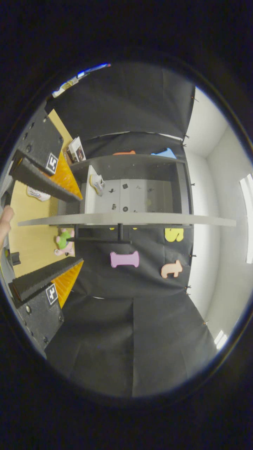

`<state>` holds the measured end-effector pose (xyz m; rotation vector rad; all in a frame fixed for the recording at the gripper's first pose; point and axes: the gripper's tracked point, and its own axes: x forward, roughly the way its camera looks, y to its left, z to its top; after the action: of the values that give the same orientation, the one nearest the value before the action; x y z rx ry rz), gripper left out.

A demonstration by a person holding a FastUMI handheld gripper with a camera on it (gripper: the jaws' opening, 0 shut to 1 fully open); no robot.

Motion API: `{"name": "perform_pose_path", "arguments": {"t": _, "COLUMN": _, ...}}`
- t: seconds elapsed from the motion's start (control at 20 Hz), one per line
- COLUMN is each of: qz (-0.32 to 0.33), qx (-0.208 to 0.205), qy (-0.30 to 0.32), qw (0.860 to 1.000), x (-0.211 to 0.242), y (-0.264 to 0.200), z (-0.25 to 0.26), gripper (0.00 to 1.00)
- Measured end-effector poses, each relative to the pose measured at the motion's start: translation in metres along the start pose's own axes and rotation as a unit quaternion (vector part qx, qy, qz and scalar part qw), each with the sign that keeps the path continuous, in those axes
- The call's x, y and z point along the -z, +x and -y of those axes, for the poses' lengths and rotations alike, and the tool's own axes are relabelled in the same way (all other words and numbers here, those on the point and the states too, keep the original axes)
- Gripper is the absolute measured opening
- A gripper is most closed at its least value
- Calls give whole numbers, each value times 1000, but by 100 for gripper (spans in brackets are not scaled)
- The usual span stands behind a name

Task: Open the shoe cabinet door, grab the shoes and put them into the shoe cabinet, then close the shoe cabinet door.

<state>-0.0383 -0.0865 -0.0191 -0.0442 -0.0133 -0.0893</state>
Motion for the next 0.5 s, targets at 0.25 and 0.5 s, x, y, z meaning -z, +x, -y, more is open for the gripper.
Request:
{"name": "perform_pose_path", "arguments": {"t": 0.25, "qz": 14, "qx": -12, "qy": 9, "qw": 1000, "x": 19, "y": -7, "z": -51, "gripper": 100}}
{"name": "perform_pose_path", "arguments": {"t": 0.5, "qz": 45, "qx": -8, "qy": 9, "qw": 999, "x": 46, "y": 13, "z": -99, "gripper": 100}}
